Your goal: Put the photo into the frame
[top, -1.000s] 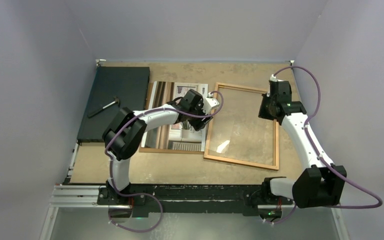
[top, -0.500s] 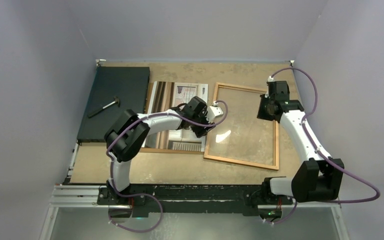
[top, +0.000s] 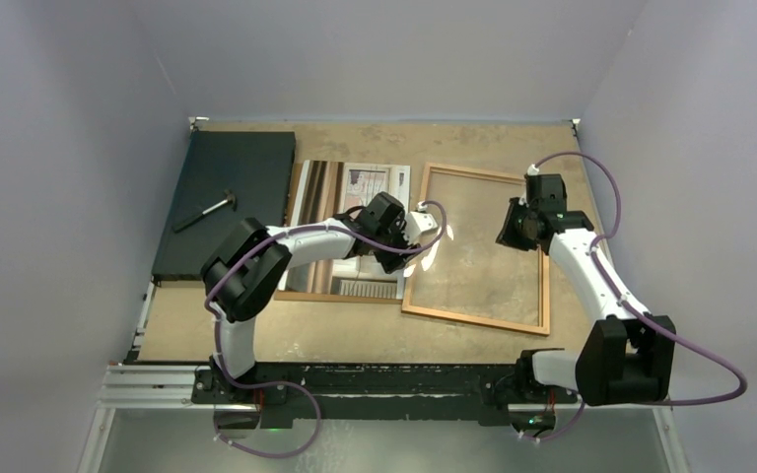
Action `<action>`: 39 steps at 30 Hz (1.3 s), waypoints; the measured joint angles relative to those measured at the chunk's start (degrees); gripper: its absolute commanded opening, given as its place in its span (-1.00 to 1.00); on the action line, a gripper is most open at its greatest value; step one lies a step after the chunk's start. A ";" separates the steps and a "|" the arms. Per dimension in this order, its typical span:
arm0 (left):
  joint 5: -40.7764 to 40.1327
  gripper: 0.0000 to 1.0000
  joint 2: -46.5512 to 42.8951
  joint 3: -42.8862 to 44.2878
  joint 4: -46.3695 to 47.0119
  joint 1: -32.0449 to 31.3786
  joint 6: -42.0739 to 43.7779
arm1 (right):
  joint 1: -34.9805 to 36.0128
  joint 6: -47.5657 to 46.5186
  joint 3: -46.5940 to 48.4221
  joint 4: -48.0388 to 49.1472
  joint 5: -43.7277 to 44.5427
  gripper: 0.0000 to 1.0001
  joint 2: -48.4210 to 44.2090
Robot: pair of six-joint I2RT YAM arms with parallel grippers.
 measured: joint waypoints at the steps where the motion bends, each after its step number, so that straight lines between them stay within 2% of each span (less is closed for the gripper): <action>1: 0.00 0.16 -0.09 -0.09 -0.11 0.00 0.02 | -0.04 0.17 0.00 0.39 0.00 -0.54 0.00; 3: 0.02 0.16 -0.20 -0.24 -0.07 0.00 0.31 | -0.15 0.24 0.07 0.68 0.04 -0.63 0.00; 6: 0.07 0.20 -0.20 -0.24 -0.09 0.00 0.61 | -0.59 0.17 0.61 0.37 0.00 -0.99 0.13; 11: 0.07 0.41 -0.20 1.05 -1.68 0.02 0.76 | -1.51 0.20 2.38 -0.39 -0.13 -1.00 0.20; 16: 0.74 0.45 -0.20 7.45 -4.11 1.18 0.20 | -1.92 -1.40 3.98 -1.99 0.46 -1.00 0.48; 21: 1.44 0.43 0.79 15.61 -3.37 5.68 -2.47 | -2.12 -3.41 5.38 -3.80 1.53 -1.00 0.50; 25: 1.09 0.42 3.30 17.46 -1.16 8.07 -4.33 | -2.23 -4.44 5.57 -4.37 1.75 -1.00 0.52; 32: 0.90 0.34 9.57 17.29 -1.73 6.32 -5.29 | -2.25 -5.01 5.79 -4.33 1.38 -1.00 1.84; 36: 0.85 0.26 9.90 16.79 -1.51 5.07 -5.29 | -2.29 -4.94 5.79 -4.11 0.68 -0.81 3.48; 39: 0.90 0.18 9.90 16.09 -0.50 4.83 -5.29 | -2.38 -4.85 5.79 -3.91 -0.37 -0.77 3.89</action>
